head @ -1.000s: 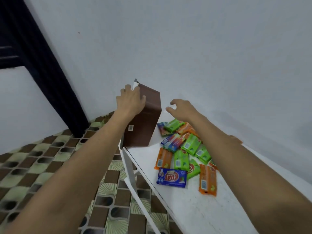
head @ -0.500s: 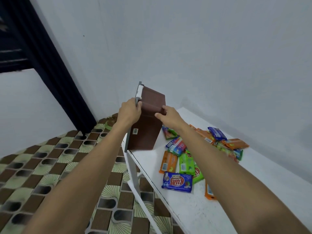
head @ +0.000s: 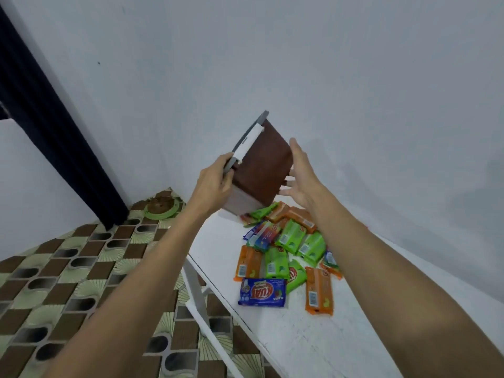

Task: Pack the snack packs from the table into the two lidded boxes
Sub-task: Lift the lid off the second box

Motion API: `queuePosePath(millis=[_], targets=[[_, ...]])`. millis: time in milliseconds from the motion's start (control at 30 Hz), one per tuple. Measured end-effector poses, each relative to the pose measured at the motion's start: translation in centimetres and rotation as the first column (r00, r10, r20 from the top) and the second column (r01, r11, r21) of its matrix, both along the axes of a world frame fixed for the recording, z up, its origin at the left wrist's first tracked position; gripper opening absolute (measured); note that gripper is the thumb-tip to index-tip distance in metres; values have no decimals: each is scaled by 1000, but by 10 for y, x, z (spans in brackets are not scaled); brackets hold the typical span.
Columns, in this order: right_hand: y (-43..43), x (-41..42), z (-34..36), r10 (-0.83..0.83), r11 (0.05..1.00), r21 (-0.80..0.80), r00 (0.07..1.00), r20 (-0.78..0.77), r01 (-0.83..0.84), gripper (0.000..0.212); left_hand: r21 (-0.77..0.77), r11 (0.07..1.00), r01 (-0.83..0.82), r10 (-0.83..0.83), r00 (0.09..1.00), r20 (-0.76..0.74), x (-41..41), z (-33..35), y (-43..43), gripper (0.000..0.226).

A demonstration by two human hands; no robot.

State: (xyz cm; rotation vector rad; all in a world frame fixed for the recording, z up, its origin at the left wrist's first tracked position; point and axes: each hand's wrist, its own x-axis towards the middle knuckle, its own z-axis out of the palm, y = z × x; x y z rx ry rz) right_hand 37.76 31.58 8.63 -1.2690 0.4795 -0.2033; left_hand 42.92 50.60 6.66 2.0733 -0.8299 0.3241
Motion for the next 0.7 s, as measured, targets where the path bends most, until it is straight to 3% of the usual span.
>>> queuePosePath(millis=[133,267,333,533,600,700], targets=[[-41,-32,5,-174,985,21,984,23,174,85,-50,989,142,-143,990,-12,-15,1,-23,38],[-80,-78,6,-245,963,111,969,-14,245,62,-86,952,294,-299,952,-60,-35,-5,-51,43],[-99,-104,3,-250,957,139,967,-38,253,65,-99,932,347,-356,931,-85,-49,-11,-66,45],[-147,-179,-5,-275,954,94,955,-113,286,81,-184,841,510,-525,850,-42,-83,-29,-106,41],[-151,-197,-8,-280,957,34,949,-146,288,77,-166,806,568,-584,809,-63,-101,-34,-123,41],[-151,-220,-25,-354,935,-85,917,-185,344,61,-94,821,564,-565,825,21,-129,-40,-143,43]])
